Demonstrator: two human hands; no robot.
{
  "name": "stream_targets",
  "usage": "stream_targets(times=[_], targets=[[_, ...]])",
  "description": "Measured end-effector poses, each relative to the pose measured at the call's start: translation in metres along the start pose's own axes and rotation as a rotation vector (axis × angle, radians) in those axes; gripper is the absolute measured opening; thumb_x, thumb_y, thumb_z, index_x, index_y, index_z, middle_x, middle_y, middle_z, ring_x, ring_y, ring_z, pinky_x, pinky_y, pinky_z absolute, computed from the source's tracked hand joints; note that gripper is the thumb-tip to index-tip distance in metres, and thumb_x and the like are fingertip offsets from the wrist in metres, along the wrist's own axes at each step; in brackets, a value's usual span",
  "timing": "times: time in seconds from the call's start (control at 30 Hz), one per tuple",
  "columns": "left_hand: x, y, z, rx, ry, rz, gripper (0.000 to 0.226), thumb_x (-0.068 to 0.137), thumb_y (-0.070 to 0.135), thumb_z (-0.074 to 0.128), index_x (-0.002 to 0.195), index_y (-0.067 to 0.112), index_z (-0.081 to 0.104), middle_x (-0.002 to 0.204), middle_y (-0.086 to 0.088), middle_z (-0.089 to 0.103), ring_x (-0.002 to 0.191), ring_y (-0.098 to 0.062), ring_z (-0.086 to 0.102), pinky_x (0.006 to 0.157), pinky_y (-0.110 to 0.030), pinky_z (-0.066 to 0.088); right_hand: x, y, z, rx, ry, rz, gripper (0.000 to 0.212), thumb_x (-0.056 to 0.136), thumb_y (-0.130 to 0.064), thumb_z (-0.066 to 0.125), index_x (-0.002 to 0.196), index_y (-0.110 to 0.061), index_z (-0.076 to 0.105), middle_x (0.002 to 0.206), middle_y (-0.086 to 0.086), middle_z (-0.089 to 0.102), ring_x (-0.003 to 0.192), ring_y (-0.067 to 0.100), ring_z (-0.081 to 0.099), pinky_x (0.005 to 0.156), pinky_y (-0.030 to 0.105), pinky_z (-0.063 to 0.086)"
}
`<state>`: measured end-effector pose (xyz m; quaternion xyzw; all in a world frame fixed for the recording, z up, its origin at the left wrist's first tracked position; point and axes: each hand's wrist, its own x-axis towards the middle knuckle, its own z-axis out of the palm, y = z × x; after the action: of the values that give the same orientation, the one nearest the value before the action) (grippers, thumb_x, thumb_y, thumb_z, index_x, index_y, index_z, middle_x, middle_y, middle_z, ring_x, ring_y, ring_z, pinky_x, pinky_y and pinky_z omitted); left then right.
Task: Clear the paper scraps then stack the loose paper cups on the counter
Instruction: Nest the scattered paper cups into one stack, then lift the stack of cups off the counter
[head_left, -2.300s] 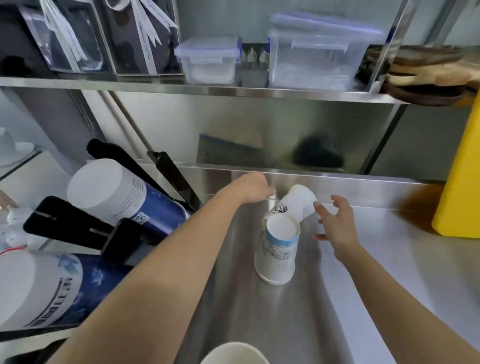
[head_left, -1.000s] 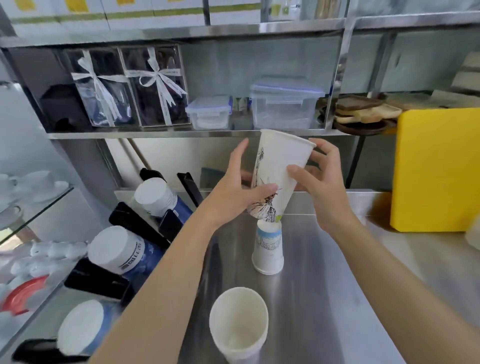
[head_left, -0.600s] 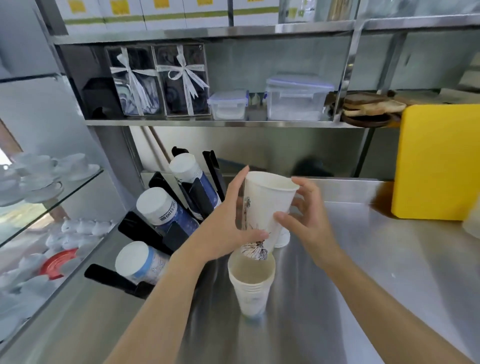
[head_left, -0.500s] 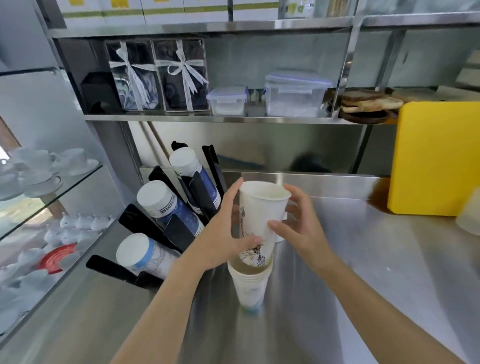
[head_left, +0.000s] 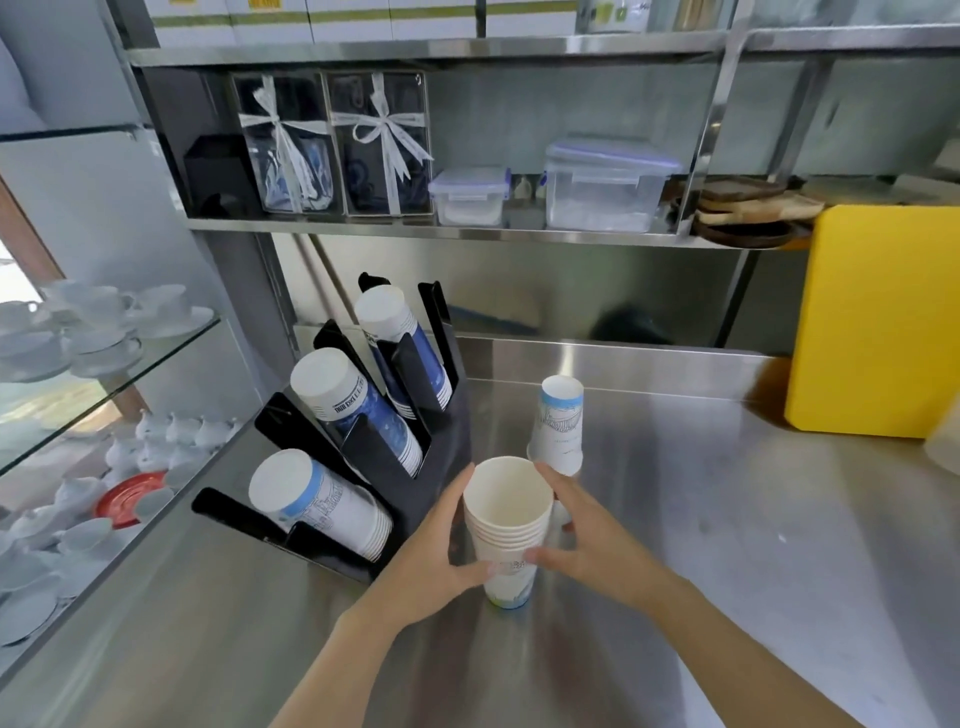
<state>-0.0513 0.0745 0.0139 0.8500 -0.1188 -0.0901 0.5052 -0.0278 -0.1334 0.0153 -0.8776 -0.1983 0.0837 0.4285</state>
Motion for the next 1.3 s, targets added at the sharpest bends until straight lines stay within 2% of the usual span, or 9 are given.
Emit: stream_targets(times=[0.1, 0.27, 0.4, 0.6, 0.8, 0.93, 1.07, 1.13, 1.3], targets=[[0.003, -0.002, 0.003, -0.172, -0.029, 0.003, 0.101, 0.060, 0.030, 0.081, 0.131, 0.061, 0.017, 0.149, 0.018, 0.030, 0.137, -0.002, 0.031, 0.112, -0.041, 0.035, 0.003, -0.002, 0.005, 0.094, 0.001, 0.027, 0.089, 0.069, -0.027, 0.077, 0.122, -0.063, 0.015, 0.129, -0.041, 0.031, 0.122, -0.007, 0.038, 0.104, 0.024, 0.039], [0.012, 0.012, -0.007, -0.304, -0.028, 0.012, 0.076, 0.077, 0.025, 0.070, 0.127, 0.058, 0.024, 0.143, 0.015, 0.041, 0.127, -0.001, 0.045, 0.105, -0.030, 0.044, 0.008, -0.008, -0.009, 0.367, 0.111, 0.054, 0.087, 0.060, -0.020, 0.080, 0.132, -0.036, 0.034, 0.125, -0.014, 0.053, 0.115, 0.005, 0.051, 0.075, 0.014, 0.051], [0.022, 0.024, -0.015, -0.191, 0.076, 0.079, 0.068, 0.086, 0.019, 0.050, 0.127, 0.067, 0.025, 0.140, 0.005, 0.047, 0.113, -0.019, 0.058, 0.106, -0.046, 0.043, 0.014, -0.009, -0.035, 0.721, 0.095, 0.090, 0.067, 0.058, -0.032, 0.076, 0.121, -0.026, 0.052, 0.113, 0.004, 0.065, 0.098, 0.020, 0.065, 0.064, 0.027, 0.055], [0.039, 0.029, 0.018, 0.230, -0.044, 0.196, 0.090, 0.091, 0.005, 0.049, 0.127, 0.067, -0.005, 0.158, 0.014, -0.005, 0.147, -0.017, 0.011, 0.119, -0.035, 0.021, 0.023, 0.000, -0.043, 0.783, 0.095, 0.297, 0.040, 0.073, -0.047, 0.061, 0.089, -0.011, 0.061, 0.059, -0.001, 0.062, 0.046, 0.014, 0.053, 0.046, 0.025, 0.041], [0.087, 0.037, 0.031, 0.151, 0.024, 0.262, 0.102, 0.067, 0.022, 0.078, 0.131, 0.053, 0.006, 0.147, 0.030, -0.014, 0.142, 0.006, -0.004, 0.114, -0.014, 0.010, 0.051, 0.019, -0.057, 0.794, 0.164, 0.335, 0.038, 0.088, -0.050, 0.046, 0.087, -0.021, 0.071, 0.070, -0.003, 0.075, 0.067, 0.010, 0.071, 0.060, 0.021, 0.055], [0.145, 0.038, 0.032, 0.024, 0.085, 0.313, 0.104, 0.057, 0.023, 0.085, 0.129, 0.050, 0.014, 0.146, 0.026, 0.008, 0.140, 0.004, 0.013, 0.105, 0.002, 0.016, 0.093, 0.019, -0.084, 0.996, 0.277, 0.330, 0.041, 0.085, -0.048, 0.051, 0.082, -0.012, 0.069, 0.063, 0.001, 0.072, 0.059, 0.012, 0.069, 0.059, 0.028, 0.051], [0.201, 0.055, 0.021, -0.231, 0.120, 0.211, 0.082, 0.047, 0.036, 0.088, 0.114, 0.053, 0.043, 0.129, 0.019, 0.050, 0.124, -0.003, 0.046, 0.104, -0.025, 0.044, 0.138, 0.027, -0.104, 0.953, 0.382, 0.276, 0.035, 0.095, -0.031, 0.042, 0.069, -0.020, 0.063, 0.050, -0.011, 0.070, 0.057, 0.006, 0.066, 0.062, 0.026, 0.046], [0.222, 0.057, 0.018, -0.346, 0.049, 0.184, 0.057, 0.056, 0.020, 0.083, 0.096, 0.051, 0.057, 0.103, 0.022, 0.069, 0.102, 0.002, 0.062, 0.088, -0.021, 0.053, 0.159, 0.036, -0.109, 0.945, 0.362, 0.264, 0.034, 0.096, -0.029, 0.039, 0.075, -0.022, 0.065, 0.060, -0.011, 0.074, 0.064, 0.004, 0.070, 0.067, 0.028, 0.049], [0.247, 0.011, 0.035, -0.349, -0.071, -0.035, 0.045, 0.060, 0.026, 0.079, 0.085, 0.059, 0.063, 0.092, 0.025, 0.073, 0.096, 0.001, 0.066, 0.097, -0.031, 0.049, 0.179, 0.092, -0.084, 0.864, 0.323, 0.457, 0.042, 0.096, -0.032, 0.034, 0.079, -0.024, 0.071, 0.082, -0.003, 0.077, 0.070, 0.006, 0.072, 0.071, 0.030, 0.051]])
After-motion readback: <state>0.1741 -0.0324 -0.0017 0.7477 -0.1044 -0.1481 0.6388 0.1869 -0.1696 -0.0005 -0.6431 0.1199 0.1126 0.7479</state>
